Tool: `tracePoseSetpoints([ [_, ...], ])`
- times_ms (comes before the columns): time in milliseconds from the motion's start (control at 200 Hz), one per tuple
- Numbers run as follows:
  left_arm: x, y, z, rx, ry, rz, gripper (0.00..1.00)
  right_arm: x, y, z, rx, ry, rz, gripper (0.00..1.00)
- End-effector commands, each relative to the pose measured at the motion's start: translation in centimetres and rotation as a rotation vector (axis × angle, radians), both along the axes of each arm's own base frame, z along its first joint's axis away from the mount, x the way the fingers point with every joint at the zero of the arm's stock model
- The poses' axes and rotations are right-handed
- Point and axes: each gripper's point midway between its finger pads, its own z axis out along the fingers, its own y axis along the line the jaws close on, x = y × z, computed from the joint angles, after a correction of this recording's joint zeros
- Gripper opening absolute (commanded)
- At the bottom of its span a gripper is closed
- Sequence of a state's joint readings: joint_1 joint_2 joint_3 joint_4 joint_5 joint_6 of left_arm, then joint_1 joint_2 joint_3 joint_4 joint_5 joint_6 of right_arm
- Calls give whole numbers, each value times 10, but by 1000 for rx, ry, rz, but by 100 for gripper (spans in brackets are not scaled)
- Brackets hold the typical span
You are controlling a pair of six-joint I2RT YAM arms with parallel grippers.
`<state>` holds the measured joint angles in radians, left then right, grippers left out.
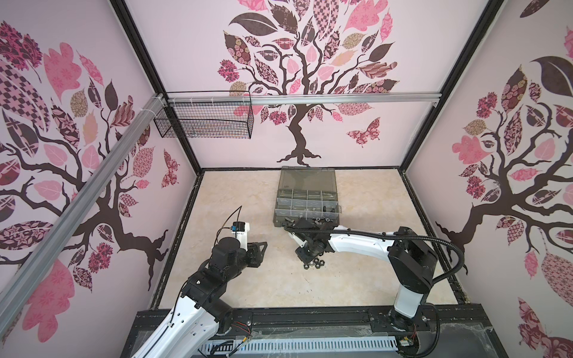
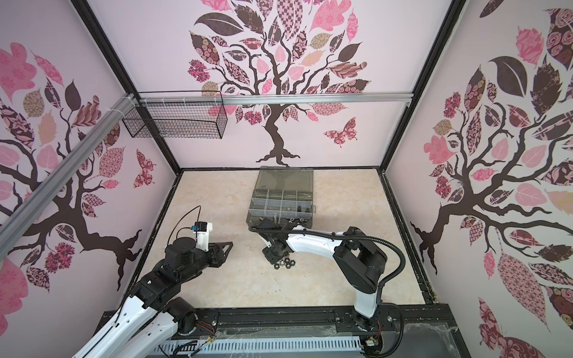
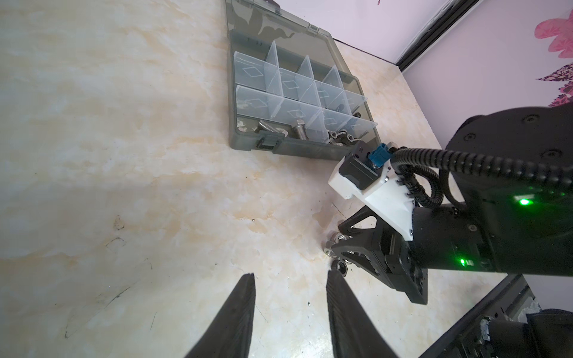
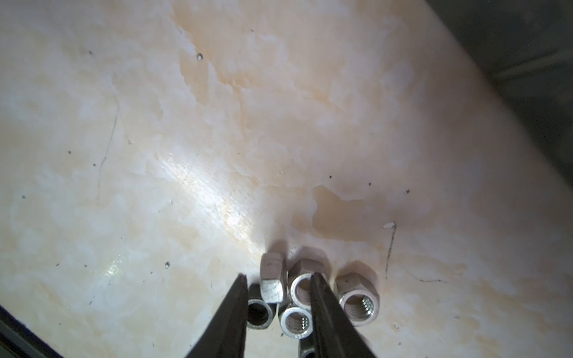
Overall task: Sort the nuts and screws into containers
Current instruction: 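Lower the right gripper onto a silver hex nut and grasp it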
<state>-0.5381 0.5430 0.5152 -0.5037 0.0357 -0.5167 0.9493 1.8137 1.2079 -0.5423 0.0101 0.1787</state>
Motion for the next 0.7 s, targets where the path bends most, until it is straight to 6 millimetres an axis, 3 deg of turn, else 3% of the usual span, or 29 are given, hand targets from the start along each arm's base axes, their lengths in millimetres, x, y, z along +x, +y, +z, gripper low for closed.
tracePoseSetpoints([
  [0, -3, 0, -4, -14, 5, -8, 41, -1, -1, -5, -55, 2, 9, 35],
  [695, -8, 0, -11, -28, 23, -9, 41, -11, 7, -24, -93, 34, 36, 19],
])
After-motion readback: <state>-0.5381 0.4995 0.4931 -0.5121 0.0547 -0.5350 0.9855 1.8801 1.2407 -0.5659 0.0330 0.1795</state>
